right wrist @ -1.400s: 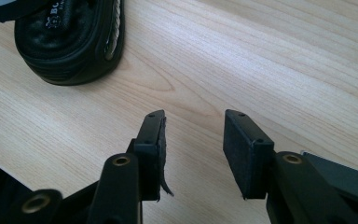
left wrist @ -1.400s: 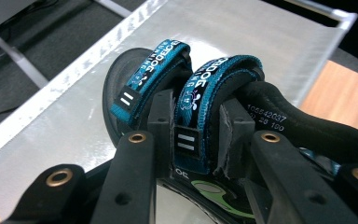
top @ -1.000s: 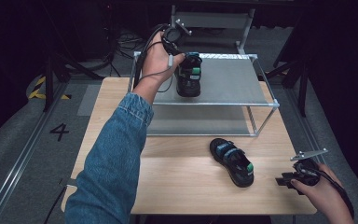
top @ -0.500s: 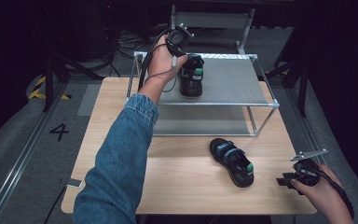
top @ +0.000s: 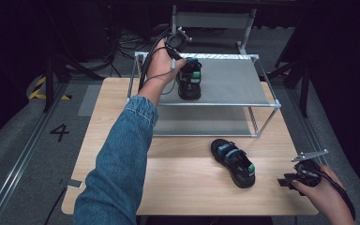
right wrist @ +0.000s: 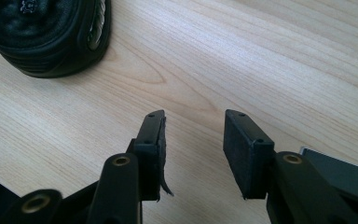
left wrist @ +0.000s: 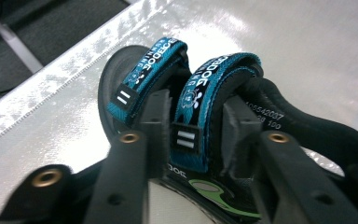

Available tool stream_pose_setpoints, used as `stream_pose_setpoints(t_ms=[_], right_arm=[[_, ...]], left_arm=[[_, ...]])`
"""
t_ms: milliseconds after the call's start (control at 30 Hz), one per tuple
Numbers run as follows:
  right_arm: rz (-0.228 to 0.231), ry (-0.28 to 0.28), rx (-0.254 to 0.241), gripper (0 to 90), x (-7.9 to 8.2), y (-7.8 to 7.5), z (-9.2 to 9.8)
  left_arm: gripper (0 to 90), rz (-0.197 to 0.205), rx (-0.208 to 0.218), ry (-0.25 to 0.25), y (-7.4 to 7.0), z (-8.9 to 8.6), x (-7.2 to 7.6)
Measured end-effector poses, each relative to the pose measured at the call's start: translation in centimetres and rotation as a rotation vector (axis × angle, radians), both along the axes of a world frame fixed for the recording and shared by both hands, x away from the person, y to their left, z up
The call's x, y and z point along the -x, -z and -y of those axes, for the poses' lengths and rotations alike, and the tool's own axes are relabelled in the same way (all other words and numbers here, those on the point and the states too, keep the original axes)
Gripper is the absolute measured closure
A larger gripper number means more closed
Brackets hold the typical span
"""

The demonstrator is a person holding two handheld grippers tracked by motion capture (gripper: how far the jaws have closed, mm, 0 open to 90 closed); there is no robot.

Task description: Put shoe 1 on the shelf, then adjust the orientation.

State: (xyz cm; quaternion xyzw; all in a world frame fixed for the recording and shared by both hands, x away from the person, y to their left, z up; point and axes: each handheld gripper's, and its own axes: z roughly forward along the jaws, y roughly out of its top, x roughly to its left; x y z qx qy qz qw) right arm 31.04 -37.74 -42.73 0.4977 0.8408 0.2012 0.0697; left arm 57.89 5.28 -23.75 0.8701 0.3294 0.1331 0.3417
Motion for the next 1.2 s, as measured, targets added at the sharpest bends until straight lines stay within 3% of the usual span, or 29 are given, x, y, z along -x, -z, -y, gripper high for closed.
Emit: stream_pose_setpoints(t_ms=[133,200,333,433,567,800,1000,1033,1200], right_arm=[[0.002,-0.003,0.001,59.9,0.0,0.0,-0.1],[0.004,-0.004,0.001,59.7,0.0,-0.1,-0.2],[0.007,-0.005,-0.001,59.4,-0.1,-0.4,-0.3],[0.018,-0.018,0.003,59.3,-0.2,-0.7,-0.6],[0.043,-0.028,0.003,58.7,-0.3,-1.6,-1.1],[0.054,-0.059,-0.006,57.3,-0.8,-2.6,-2.1],[0.082,-0.092,-0.02,56.8,-1.1,-3.9,-2.9],[0.082,-0.092,-0.02,56.8,-1.1,-3.9,-2.9],[0.092,-0.139,-0.038,56.2,-1.2,-4.9,-4.1]], left_arm=[[49.6,0.027,-0.001,-0.014,-0.3,-0.1,0.4],[45.2,0.044,-0.006,-0.04,-0.4,-0.1,0.9],[41.0,0.061,-0.007,-0.043,-1.2,-0.2,2.2],[40.5,0.08,0.002,-0.037,-1.8,-0.4,3.1],[43.1,0.101,0.01,0.0,-3.2,-1.6,5.2],[42.3,0.118,0.022,0.036,-4.2,-3.3,8.9],[40.4,0.089,0.016,0.083,-3.4,-5.1,13.2],[40.0,0.089,0.016,0.083,-3.4,-5.1,13.2],[38.4,0.062,0.008,0.093,-1.9,-6.7,16.2]])
